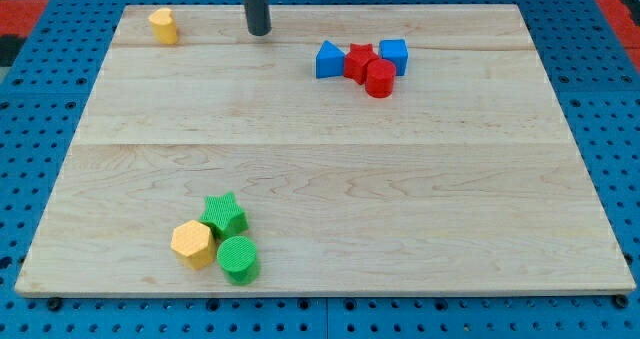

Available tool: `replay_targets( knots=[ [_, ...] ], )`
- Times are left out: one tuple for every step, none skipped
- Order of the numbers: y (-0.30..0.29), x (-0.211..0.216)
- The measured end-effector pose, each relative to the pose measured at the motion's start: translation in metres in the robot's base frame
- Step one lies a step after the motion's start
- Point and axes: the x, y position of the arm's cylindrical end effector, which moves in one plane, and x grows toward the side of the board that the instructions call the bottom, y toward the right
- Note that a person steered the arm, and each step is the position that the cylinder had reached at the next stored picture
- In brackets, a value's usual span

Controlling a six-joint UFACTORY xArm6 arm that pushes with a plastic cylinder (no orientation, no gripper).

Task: Place your arm to the bottom left side of the yellow hexagon

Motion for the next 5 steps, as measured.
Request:
replay_targets(
  knots=[
    [0.002,0.011],
    [-0.005,0.081],
    [-0.017,0.151],
    [-0.046,0.217],
    [-0.075,0.279]
  ],
)
